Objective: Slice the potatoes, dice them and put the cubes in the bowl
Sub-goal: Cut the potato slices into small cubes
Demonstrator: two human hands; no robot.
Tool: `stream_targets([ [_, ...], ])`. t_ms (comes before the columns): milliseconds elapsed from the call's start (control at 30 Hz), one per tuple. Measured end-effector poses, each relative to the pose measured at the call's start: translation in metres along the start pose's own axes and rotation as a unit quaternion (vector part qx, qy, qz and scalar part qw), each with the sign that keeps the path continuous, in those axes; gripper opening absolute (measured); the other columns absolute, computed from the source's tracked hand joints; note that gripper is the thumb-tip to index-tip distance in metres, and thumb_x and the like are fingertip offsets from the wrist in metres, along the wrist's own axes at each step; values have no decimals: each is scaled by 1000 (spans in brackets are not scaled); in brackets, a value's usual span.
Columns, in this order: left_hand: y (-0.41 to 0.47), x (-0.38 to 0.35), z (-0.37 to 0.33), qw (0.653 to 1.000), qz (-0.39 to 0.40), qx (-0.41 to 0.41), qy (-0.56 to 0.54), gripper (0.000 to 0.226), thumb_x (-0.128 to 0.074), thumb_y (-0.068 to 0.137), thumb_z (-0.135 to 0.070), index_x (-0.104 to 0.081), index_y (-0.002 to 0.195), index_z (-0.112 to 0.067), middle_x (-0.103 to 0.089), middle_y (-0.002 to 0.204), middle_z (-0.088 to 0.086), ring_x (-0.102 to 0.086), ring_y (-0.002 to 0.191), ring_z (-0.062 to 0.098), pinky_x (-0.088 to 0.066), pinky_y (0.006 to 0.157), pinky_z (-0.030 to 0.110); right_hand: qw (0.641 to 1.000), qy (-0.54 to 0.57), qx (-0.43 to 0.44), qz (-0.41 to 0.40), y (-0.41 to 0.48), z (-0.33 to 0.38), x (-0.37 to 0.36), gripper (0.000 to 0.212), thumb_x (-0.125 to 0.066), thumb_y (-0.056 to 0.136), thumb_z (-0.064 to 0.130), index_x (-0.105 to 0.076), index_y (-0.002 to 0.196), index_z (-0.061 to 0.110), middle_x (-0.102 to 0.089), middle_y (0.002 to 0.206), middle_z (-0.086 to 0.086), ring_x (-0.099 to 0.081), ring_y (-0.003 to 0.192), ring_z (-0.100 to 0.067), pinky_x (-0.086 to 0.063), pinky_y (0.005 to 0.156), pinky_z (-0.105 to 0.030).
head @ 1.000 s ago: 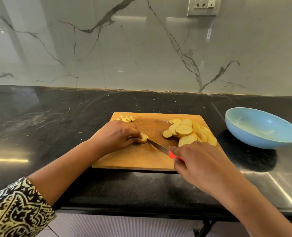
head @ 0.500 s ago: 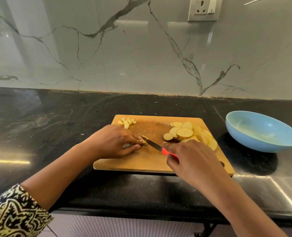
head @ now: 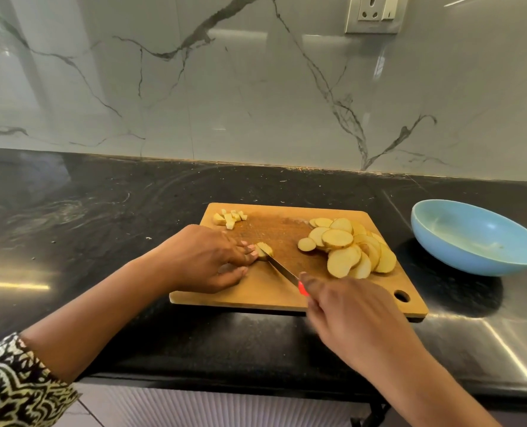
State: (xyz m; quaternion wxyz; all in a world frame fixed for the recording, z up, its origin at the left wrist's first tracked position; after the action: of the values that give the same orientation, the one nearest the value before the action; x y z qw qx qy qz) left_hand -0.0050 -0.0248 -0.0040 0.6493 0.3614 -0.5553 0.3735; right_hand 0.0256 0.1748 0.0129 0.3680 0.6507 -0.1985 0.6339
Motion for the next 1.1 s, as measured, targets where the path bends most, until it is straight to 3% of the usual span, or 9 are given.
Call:
stream_targets([
  [100,0,-1,0,1000,21,7,-8,63,-11,86,-61,-42,137,-40,-39,143,-24,-28,135,-7,-30,113,27,1000,-4,-1,-6,-2,-4,7,43,-32,101,39,-37,144,34,-49,80,13,-50,69,-4,-43,60,-19],
  [233,0,-3,0,999,30,14,-4,67,-6,85,-60,-42,138,-39,-36,145,-21,-21,137,-7,-14,119,29,999,-6,-11,-43,1,-1,14,45,-32,101,39,-32,146,35,-48,79,13,-44,62,-5,-32,52,-16],
  [300,-1,-3,0,1000,28,13,-3,71,-2,82,-61,-42,138,-39,-35,146,-20,-21,138,-6,-13,119,29,998,-3,-15,-53,3,1,13,46,-32,101,38,-30,147,36,-47,79,14,-41,60,-5,-32,52,-15],
  [533,-1,-4,3,1000,27,10,-9,71,-3,82,-61,-42,138,-39,-36,146,-20,-22,138,-6,-15,119,31,999,9,-15,-37,15,4,2,41,-36,100,36,-43,141,33,-65,96,10,-58,78,-8,-49,65,-23],
  [733,-1,-5,2,1000,6,7,-14,70,-5,83,-59,-45,137,-37,-42,144,-16,-27,137,-5,-11,118,29,999,-34,11,-34,34,18,-21,37,-34,103,29,-44,137,20,-49,83,6,-49,72,-12,-46,65,-28],
  [833,-1,-5,4,999,-4,14,-48,69,-10,82,-63,-51,132,-39,-46,140,-18,-34,134,-4,-18,118,30,995,18,-14,-93,25,10,-23,40,-42,99,32,-49,138,23,-62,81,7,-55,66,-11,-44,55,-26],
  [933,0,-6,13,987,-46,39,-149,54,-28,83,-65,-61,120,-43,-60,124,-23,-50,120,-3,-41,105,35,988,69,-47,-132,12,-1,-26,36,-60,91,28,-62,126,21,-58,58,11,-49,46,-6,-40,41,-20],
  [1033,7,-7,26,972,-91,46,-214,31,-60,87,-45,-64,116,-38,-68,113,-16,-62,102,6,-51,91,39,979,102,-63,-162,4,-10,-27,37,-66,87,24,-64,123,18,-50,53,13,-41,41,-3,-30,39,-13],
  [1100,17,-3,32,976,-80,52,-196,39,-66,86,-37,-59,124,-36,-63,122,-11,-56,107,8,-47,95,36,974,121,-79,-175,2,-14,-25,38,-64,89,25,-62,127,18,-47,56,16,-38,41,-2,-26,42,-10],
])
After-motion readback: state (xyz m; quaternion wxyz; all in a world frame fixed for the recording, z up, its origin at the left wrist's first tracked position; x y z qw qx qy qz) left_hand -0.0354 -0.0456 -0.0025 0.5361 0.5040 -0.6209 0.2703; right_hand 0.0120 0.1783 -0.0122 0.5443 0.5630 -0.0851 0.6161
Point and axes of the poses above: each hand's wrist, its own y-axis towards the middle knuckle, its own x-axis out of the back of the hand, z = x × y, the point moved 5 cm from there along y, towards the middle knuckle
